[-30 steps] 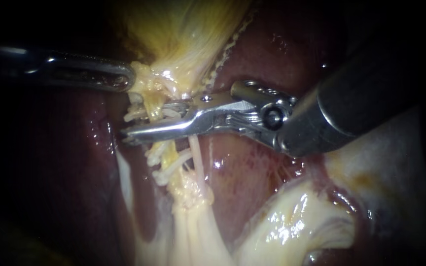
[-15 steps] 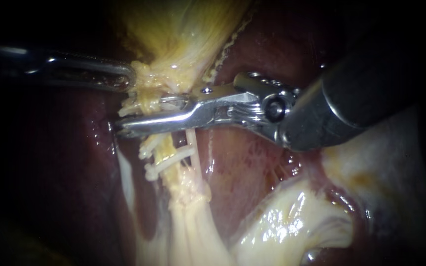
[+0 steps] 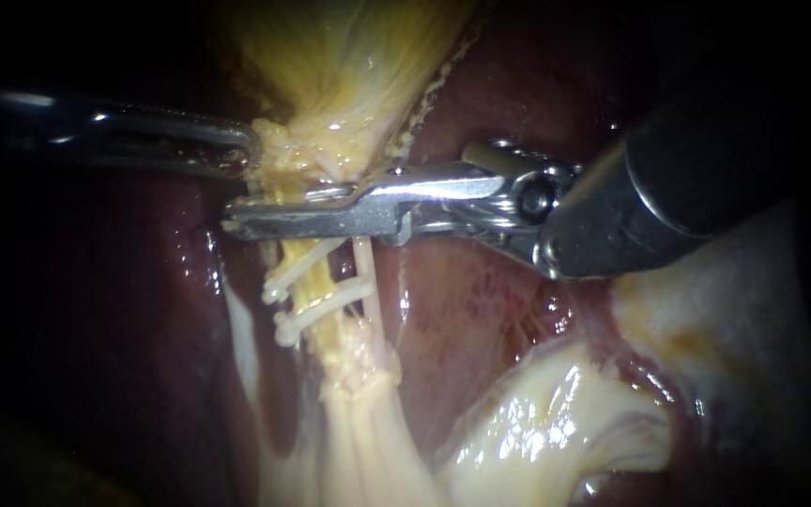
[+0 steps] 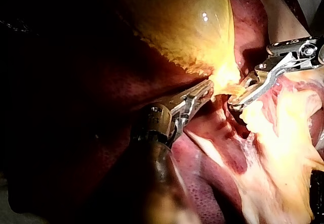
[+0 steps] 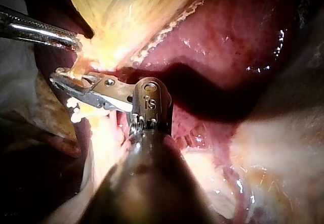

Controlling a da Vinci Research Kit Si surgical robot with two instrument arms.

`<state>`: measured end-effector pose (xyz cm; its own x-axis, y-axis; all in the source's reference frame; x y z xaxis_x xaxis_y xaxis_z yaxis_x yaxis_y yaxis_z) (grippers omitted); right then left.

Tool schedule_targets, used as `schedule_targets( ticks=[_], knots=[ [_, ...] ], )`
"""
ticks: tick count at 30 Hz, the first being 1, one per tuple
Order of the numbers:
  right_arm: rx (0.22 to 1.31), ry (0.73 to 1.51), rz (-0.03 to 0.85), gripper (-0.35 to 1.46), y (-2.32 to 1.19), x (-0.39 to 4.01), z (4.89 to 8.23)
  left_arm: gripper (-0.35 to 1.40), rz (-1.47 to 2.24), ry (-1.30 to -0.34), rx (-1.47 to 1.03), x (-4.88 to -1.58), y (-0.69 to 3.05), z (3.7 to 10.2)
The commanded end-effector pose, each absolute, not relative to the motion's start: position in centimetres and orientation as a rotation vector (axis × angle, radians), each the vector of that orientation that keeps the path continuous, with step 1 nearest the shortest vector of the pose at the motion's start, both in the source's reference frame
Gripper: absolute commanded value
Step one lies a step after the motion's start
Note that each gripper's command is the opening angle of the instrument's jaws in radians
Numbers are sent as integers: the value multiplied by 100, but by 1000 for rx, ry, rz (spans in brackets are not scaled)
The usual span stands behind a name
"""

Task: Clipping third clip left tube

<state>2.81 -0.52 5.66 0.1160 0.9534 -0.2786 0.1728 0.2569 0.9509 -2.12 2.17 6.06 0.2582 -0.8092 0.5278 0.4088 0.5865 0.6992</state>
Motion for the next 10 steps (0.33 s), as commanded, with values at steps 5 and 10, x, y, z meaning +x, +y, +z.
schedule_targets(
  ticks=[5, 10],
  knots=[
    [1174, 1329, 825, -35, -54, 282, 568, -35, -869, -1000, 473, -212, 217, 606],
    [1174, 1329, 826, -35, -53, 281, 570, -35, -869, -1000, 473, -212, 217, 606]
  ],
)
